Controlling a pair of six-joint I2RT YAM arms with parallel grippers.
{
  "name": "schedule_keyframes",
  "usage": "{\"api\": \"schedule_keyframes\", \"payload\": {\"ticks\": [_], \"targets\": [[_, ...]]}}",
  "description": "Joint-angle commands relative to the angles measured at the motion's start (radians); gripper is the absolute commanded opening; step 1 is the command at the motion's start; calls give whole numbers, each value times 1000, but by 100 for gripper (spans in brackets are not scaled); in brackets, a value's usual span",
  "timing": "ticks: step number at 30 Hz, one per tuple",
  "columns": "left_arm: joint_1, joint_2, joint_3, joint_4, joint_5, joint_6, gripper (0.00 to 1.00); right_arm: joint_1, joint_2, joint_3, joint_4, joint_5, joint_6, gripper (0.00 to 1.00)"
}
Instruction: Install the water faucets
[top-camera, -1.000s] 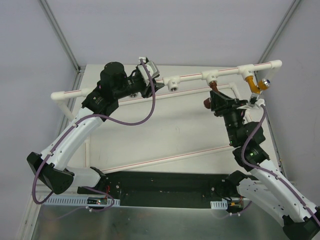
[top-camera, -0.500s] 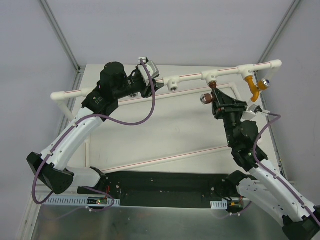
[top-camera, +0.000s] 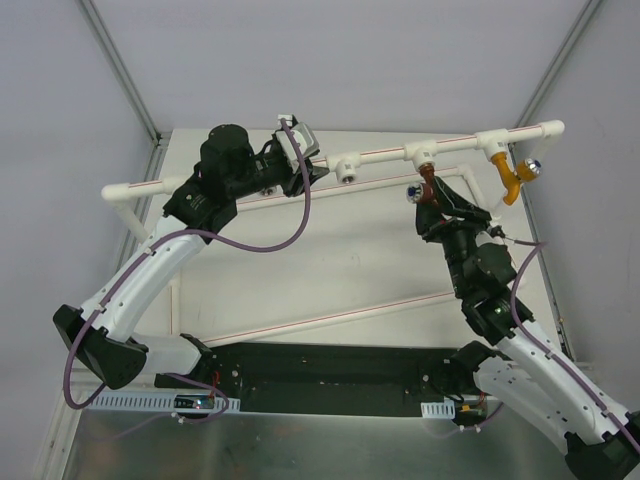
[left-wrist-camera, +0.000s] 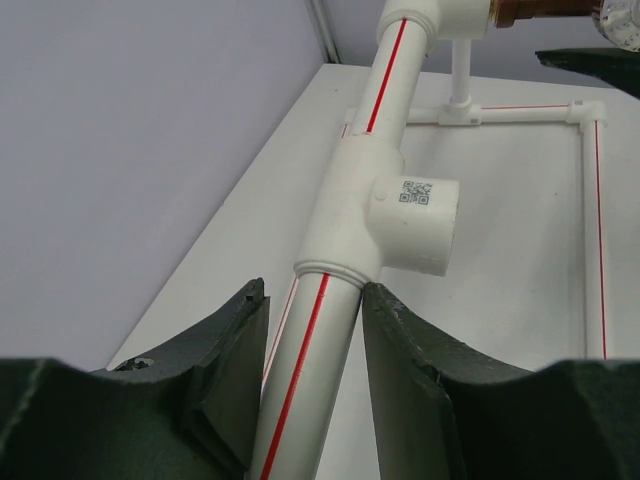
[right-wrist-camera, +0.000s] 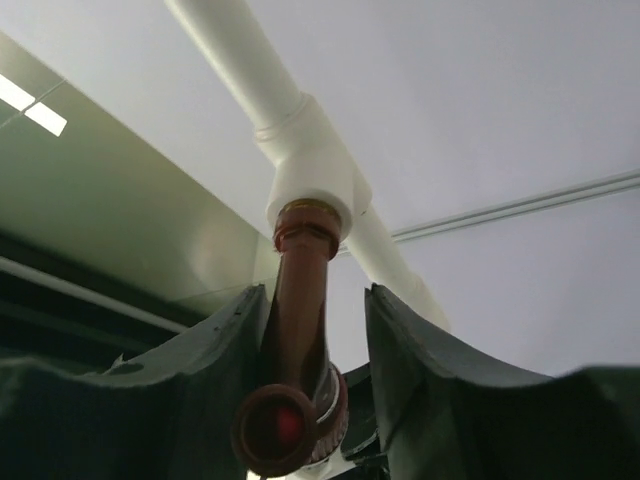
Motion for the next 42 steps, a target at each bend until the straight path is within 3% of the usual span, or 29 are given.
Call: {"api": "schedule_keyframes", "payload": {"ticks": [1, 4, 7, 14, 18, 20, 30, 36, 42], "targets": [[2, 68, -108, -464, -11, -116, 0, -2, -10, -31, -171, -17, 33, 57], [2, 70, -109, -464, -13, -114, 0, -2, -41, -38, -188, -3, 8, 72], [2, 68, -111, -464, -17, -112, 0, -2, -77, -48, -209, 8, -21, 79], [2, 73, -111, -464, -16, -114, 0, -2, -248, -103, -315, 58, -58, 80], [2, 76, -109, -464, -11, -114, 0, -2, -361, -71, -471, 83, -203, 81], [2, 76, -109, -464, -11, -114, 0, -2, -384, -30, -548, 84, -369, 79], [2, 73, -109, -464, -11, -117, 0, 0, -302, 264, -752, -77, -1565, 79], [2, 73, -108, -464, -5, -119, 0, -2, -372, 209, -665, -362, -2202, 83], [3, 74, -108, -464, -5, -119, 0, 0, -359, 195, -440, -445, -2544, 84]]}}
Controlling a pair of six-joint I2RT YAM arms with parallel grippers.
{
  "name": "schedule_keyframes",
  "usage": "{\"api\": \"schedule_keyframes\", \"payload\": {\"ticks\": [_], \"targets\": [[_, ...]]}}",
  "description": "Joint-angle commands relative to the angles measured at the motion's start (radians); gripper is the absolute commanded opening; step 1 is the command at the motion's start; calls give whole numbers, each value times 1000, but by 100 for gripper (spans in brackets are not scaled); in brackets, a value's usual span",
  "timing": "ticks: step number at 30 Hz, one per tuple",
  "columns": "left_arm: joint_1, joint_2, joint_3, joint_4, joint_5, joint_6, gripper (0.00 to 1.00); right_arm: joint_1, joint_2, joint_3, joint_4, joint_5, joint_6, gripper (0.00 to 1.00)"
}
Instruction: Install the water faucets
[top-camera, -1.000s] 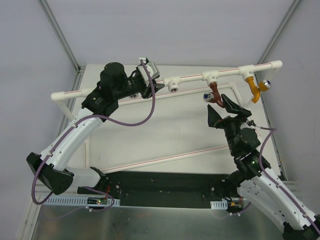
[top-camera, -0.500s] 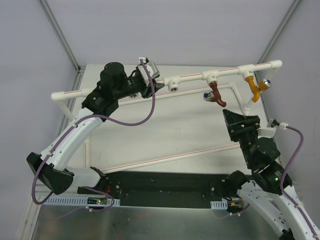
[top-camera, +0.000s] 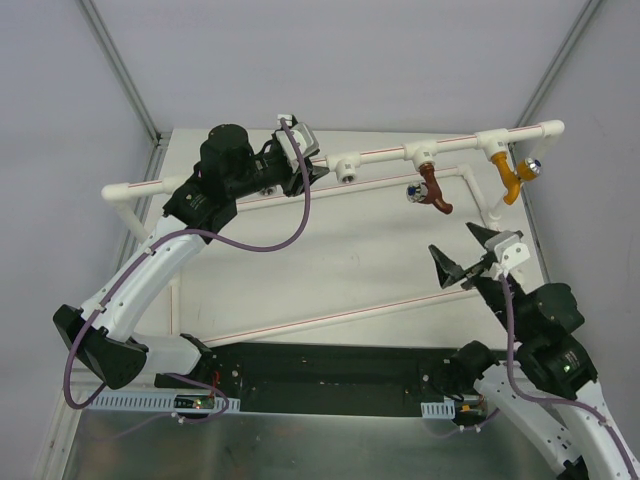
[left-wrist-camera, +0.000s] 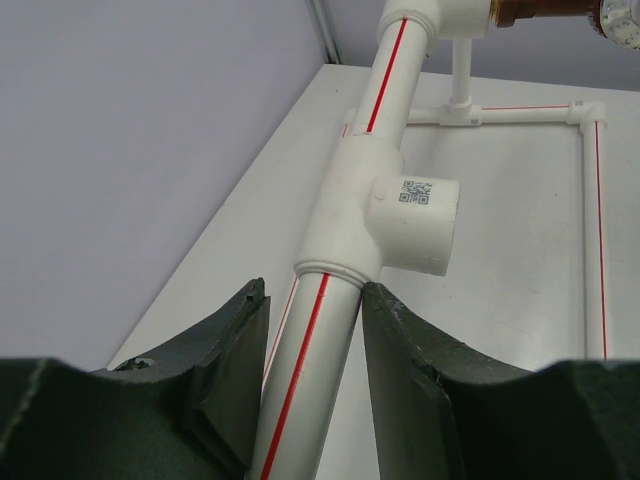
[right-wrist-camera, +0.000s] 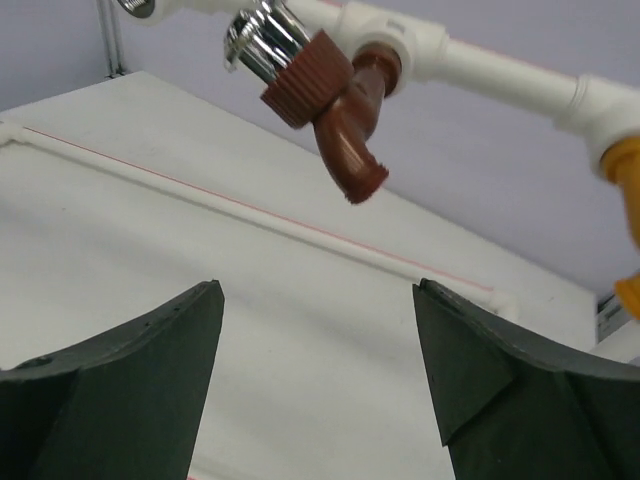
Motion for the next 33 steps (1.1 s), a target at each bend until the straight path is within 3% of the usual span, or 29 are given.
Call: {"api": "schedule_keyframes", "payload": {"ticks": [1, 8, 15, 25, 33], "targets": [[2, 74, -108, -468, -6, -116, 0, -2, 39, 28, 225, -101, -407, 84], [2, 74, -109, -468, -12, -116, 0, -2, 180, 87, 291, -170, -695, 83], [2, 82, -109, -468, -15, -114, 0, -2, 289, 87, 342, -169, -844, 82], [2, 77, -111, -468, -15, -109, 1, -2, 395, 96, 400, -123, -953, 59], [2, 76, -109, -468, -20, -111, 1, 2, 424, 93, 441, -77, -883, 46]]}}
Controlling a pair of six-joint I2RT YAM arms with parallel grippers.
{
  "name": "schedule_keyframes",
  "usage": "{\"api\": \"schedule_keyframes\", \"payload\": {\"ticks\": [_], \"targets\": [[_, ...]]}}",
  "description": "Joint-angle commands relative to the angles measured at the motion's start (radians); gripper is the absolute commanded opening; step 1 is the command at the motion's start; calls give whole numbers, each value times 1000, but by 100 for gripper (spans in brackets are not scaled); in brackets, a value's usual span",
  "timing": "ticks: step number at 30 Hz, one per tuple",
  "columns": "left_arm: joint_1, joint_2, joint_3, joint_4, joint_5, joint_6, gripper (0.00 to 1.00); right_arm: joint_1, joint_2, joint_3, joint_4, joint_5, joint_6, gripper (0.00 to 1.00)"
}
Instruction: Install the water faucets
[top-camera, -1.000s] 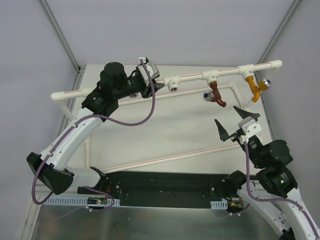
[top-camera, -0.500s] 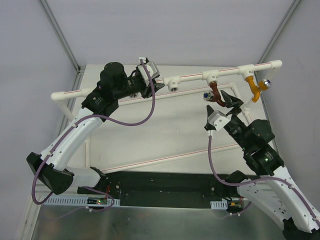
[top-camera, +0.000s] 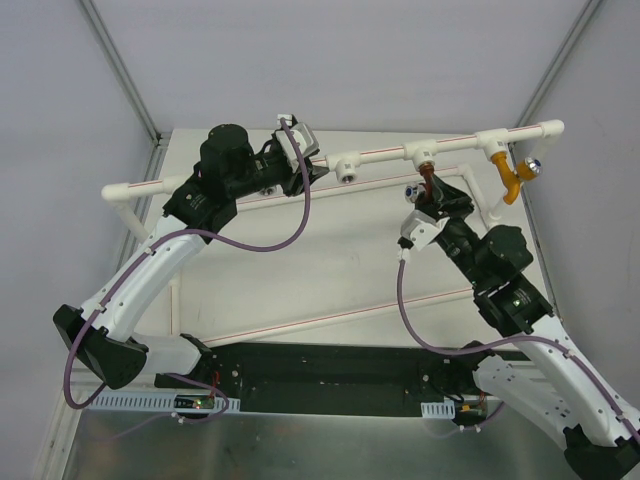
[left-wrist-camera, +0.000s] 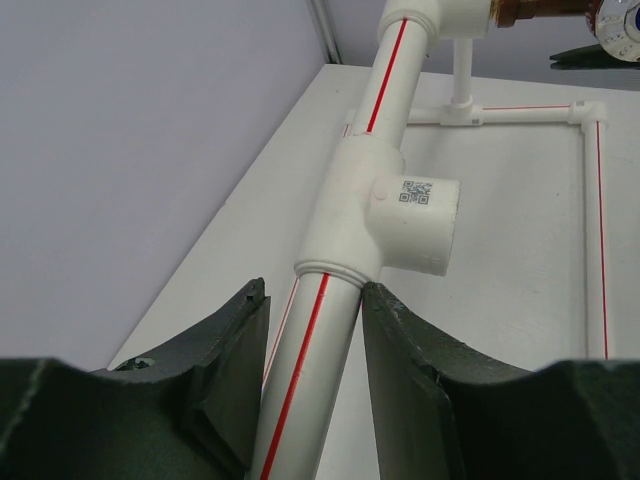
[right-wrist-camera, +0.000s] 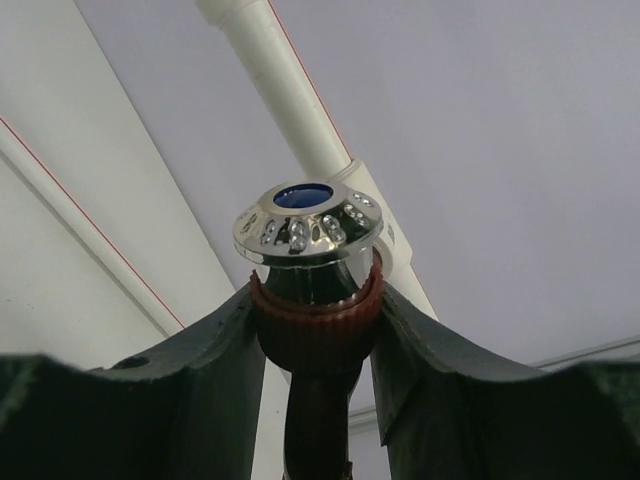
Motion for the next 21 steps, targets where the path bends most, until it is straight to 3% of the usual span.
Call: {"api": "schedule_keyframes", "payload": {"ticks": [1, 4, 6, 10, 14, 16, 21], "targets": [[2, 74, -112, -470, -20, -112, 0, 2, 12, 38, 69, 53, 59, 40], [2, 75, -111, -468, -17, -112, 1, 2, 9, 46, 69, 90, 211, 24], [2, 75, -111, -468, -17, -112, 1, 2, 1, 46, 71, 113, 332, 0], [2, 77, -111, -468, -17, -113, 1, 3, -29, -11, 92, 121, 501, 0], [2, 78, -111, -468, -20, -113, 1, 2, -56, -62, 128, 220, 890, 0], [2, 77, -111, -468, -21, -112, 0, 2, -54, -56, 86, 273, 1028, 0], [2, 78, -112, -468, -23, -112, 1, 2, -98, -163, 176, 420, 1387, 0]]}}
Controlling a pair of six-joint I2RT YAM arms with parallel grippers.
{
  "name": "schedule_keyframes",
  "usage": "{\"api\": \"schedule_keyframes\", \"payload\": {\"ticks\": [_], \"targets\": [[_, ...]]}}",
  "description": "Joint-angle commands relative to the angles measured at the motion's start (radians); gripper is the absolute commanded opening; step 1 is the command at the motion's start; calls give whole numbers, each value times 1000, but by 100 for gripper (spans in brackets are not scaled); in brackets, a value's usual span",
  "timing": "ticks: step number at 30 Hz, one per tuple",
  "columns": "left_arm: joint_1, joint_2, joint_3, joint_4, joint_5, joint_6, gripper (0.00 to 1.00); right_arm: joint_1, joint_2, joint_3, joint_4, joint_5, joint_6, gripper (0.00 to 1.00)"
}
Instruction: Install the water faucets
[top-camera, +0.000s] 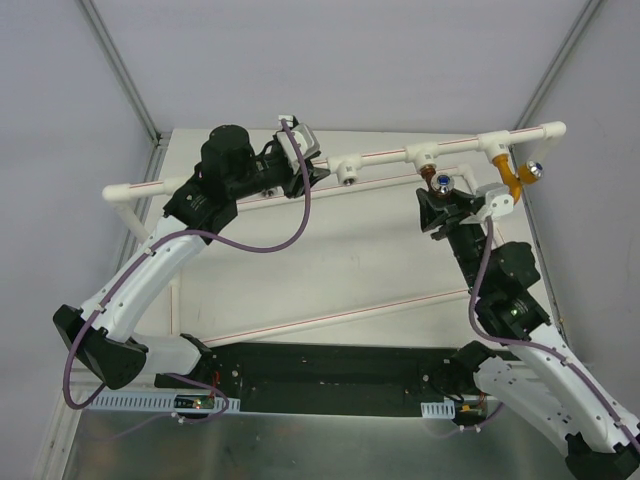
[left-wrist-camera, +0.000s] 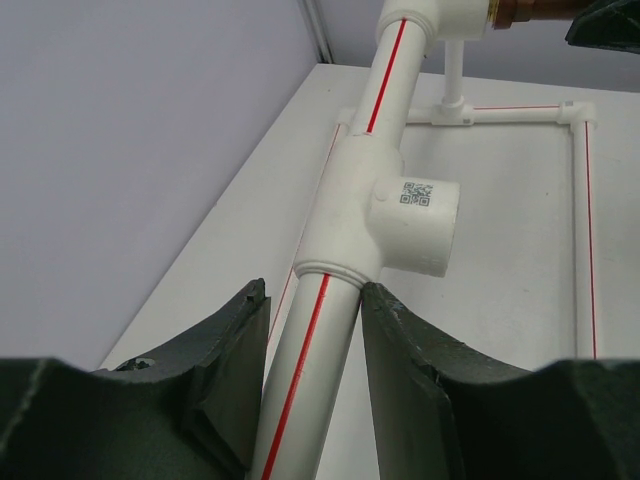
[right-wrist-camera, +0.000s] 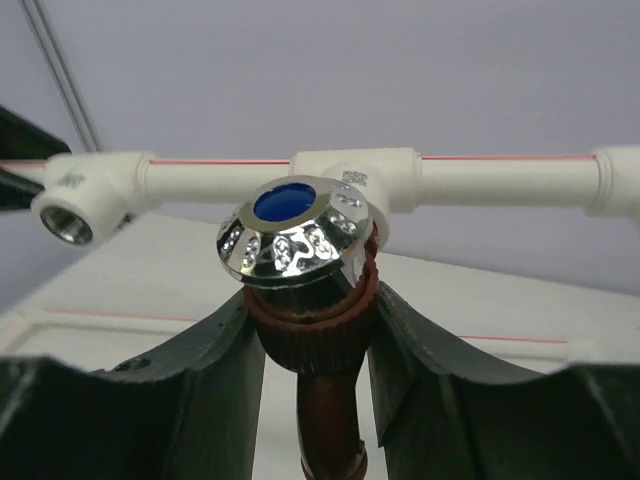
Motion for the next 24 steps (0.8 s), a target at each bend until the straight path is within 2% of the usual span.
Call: {"api": "schedule_keyframes", "payload": {"ticks": [1, 5, 9, 11, 15, 18, 19, 20, 21, 24], "targets": [[3, 79, -111, -464, -23, -109, 0, 1, -60, -119, 28, 236, 503, 0], [3, 83, -109, -463, -18, -111, 1, -1, -95, -190, 79, 374, 809, 0], [3, 80, -112, -463, -21, -109, 0, -1, -98, -195, -1, 498, 1121, 0], [3, 77, -112, -463, -26, -108, 1, -1, -94, -190, 0, 476, 1205, 0], [3, 83, -112, -464, -24, -109, 1, -1, -74, -144, -1, 405, 1253, 0], [3, 82, -111, -463, -21, -109, 0, -1, -62, -95, -12, 359, 1214, 13], [3, 82, -112, -463, -23, -109, 1, -1, -57, -78, -15, 336, 1169, 21], [3, 80, -111, -463, -24, -108, 1, 1, -52, -60, -30, 322, 1105, 40], [3, 80, -112, -463, -26, -108, 1, -1, -46, -37, -59, 307, 1038, 49], [3, 80, -112, -464, -23, -109, 1, -1, -22, 40, -194, 271, 832, 69]]}}
